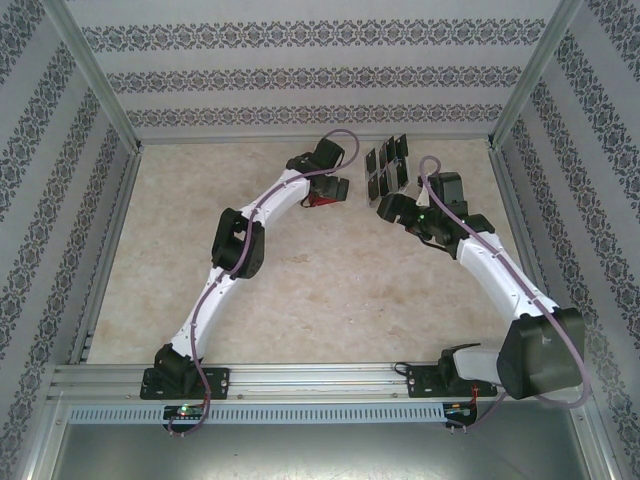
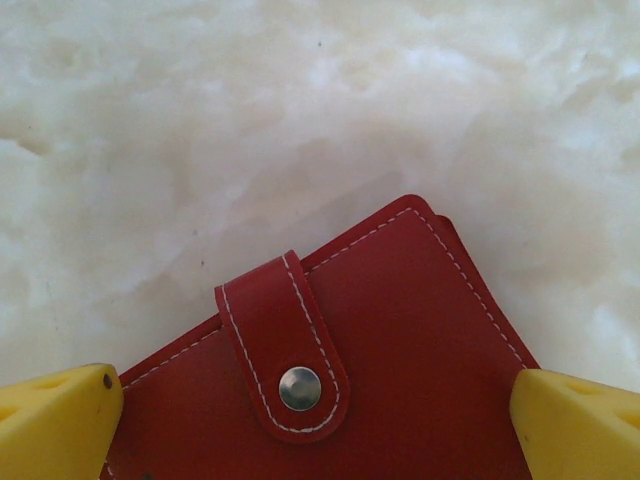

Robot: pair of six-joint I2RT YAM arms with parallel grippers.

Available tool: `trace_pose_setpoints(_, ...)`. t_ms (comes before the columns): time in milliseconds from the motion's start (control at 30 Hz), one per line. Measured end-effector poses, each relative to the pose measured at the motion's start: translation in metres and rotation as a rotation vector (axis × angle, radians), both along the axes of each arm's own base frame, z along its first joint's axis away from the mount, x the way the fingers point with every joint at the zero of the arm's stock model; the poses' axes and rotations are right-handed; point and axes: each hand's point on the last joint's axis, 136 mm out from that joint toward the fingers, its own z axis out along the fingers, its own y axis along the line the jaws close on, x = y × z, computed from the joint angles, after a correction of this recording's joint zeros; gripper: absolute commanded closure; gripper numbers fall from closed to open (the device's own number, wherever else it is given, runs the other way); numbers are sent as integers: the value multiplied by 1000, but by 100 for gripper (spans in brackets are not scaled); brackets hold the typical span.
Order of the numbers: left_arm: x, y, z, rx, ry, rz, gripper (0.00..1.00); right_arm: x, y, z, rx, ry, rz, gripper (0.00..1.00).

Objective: Put the credit cards into the card holder

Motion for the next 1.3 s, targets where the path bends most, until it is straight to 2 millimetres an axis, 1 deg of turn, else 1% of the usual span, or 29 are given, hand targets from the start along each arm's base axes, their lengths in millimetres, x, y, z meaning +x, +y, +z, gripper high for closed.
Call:
trace_pose_setpoints(333,-12,2,-4,86,18,-28,0,-4,0,13,9,-31,-1,18)
trace_pose_setpoints(400,-20,2,-4,99,31,-37,0,-5,2,14,10,-35,4,18)
trace_pose_setpoints(500,-44,5,-4,125,65,-58,0,-9,6,12,9,-31,14,18)
trace_pose_setpoints(667,-98,9,-6,156,119,-109,0,-17,12,3,-5,-8,29,18)
trace_pose_setpoints(733,-115,11,-6,153,122,-125,0,-19,14,3,-9,-6,32,17)
trace_pose_setpoints(833,-156,22,-9,145,152,-146,0,-24,21,5,-17,-13,47,18)
trace_pose_setpoints(933,-196,35,-7,134,191,-164,0,-31,28,6,-21,-17,68,17)
trace_pose_setpoints(1000,-221,44,-3,108,202,-164,0,-37,33,4,-28,-15,81,18)
trace_pose_setpoints(1067,-241,56,5,74,199,-146,0,-43,39,0,-38,-4,99,18)
trace_pose_setpoints(1133,-254,65,23,25,171,-117,0,-49,46,-7,-51,16,123,18)
trace_pose_setpoints(1167,-255,66,32,-1,151,-104,0,-50,50,-11,-59,26,137,19)
trace_pose_setpoints(1200,-255,67,42,-45,129,-83,0,-52,54,-15,-68,38,150,19)
trace_pose_setpoints(1267,-251,70,59,-150,95,-26,0,-53,67,-30,-102,82,203,22)
trace_pose_setpoints(1300,-248,73,64,-193,87,6,0,-52,74,-36,-117,101,225,24)
